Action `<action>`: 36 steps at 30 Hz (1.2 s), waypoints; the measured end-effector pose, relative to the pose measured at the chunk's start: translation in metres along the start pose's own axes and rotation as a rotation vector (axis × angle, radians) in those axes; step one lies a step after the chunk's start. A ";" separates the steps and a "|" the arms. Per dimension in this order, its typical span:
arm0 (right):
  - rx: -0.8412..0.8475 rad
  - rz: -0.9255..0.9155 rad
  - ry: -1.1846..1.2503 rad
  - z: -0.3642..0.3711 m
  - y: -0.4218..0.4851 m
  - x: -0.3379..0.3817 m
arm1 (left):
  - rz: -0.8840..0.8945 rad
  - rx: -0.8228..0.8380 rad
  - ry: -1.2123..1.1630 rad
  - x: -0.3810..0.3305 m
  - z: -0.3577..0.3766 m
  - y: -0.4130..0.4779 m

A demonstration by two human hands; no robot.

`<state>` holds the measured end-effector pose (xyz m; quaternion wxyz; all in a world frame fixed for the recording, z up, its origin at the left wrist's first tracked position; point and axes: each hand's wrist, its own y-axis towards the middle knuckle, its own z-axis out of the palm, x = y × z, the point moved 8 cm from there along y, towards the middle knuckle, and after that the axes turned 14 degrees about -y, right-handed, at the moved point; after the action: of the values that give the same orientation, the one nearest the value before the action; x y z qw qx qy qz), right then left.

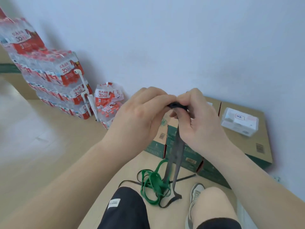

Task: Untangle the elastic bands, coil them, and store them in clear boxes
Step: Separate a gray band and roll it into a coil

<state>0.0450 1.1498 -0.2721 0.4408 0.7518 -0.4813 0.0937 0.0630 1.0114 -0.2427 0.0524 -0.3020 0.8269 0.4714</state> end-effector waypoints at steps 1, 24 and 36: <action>-0.046 -0.027 -0.006 -0.012 0.003 0.012 | 0.031 -0.028 0.018 -0.012 -0.008 0.007; -0.018 0.499 0.407 -0.031 -0.101 0.018 | -0.107 -0.114 -0.138 -0.063 0.006 -0.076; 0.004 0.503 0.473 -0.023 -0.114 0.029 | -0.160 -0.195 -0.144 -0.065 0.001 -0.079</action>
<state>0.1586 1.1652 -0.3075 0.5019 0.5677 -0.5360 0.3721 0.1590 1.0122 -0.2777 0.1195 -0.3360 0.7447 0.5642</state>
